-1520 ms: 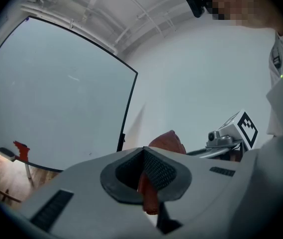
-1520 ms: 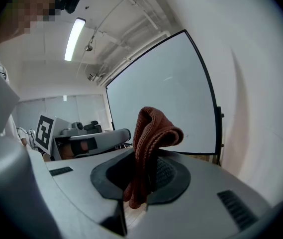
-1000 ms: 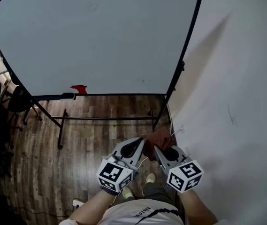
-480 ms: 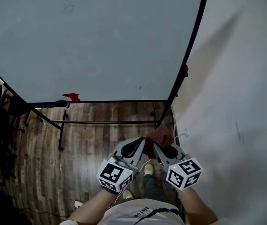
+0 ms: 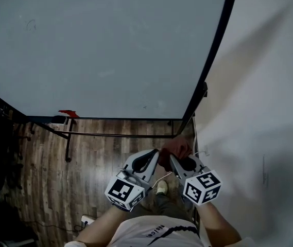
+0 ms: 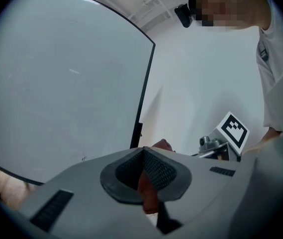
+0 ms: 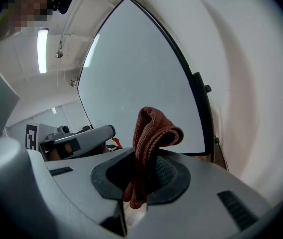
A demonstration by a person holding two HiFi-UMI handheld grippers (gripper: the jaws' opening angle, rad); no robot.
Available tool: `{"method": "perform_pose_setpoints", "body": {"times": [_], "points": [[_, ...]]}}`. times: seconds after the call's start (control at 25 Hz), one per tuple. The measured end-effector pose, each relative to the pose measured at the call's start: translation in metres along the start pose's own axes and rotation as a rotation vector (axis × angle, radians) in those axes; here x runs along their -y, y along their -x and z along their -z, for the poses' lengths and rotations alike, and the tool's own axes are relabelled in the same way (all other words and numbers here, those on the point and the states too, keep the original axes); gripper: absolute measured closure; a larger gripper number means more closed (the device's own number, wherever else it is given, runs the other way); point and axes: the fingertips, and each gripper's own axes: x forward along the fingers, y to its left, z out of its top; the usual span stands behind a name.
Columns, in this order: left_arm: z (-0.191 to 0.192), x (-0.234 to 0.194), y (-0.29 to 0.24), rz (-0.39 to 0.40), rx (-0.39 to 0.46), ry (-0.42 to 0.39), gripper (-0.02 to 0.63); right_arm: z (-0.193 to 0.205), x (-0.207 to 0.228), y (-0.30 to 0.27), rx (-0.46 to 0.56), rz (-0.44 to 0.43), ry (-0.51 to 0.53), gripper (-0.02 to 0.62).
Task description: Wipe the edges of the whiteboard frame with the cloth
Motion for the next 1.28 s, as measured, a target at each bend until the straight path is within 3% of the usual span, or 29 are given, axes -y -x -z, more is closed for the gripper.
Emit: {"method": "perform_pose_setpoints", "body": {"times": [0.4,0.64,1.08,1.28], "points": [[0.019,-0.026,-0.042,0.008,-0.043,0.000,0.597,0.015,0.055,-0.039,-0.026,0.017,-0.165,0.540],[0.040,-0.055,-0.070,0.040,-0.068,0.024,0.597,0.020,0.084,-0.073,-0.019,0.086,-0.191,0.540],[0.097,-0.102,-0.104,0.132,-0.125,0.034,0.597,0.072,0.150,-0.135,0.011,0.226,-0.322,0.540],[0.122,-0.119,-0.109,0.139,-0.136,0.038,0.597,0.094,0.182,-0.156,0.051,0.258,-0.435,0.540]]}}
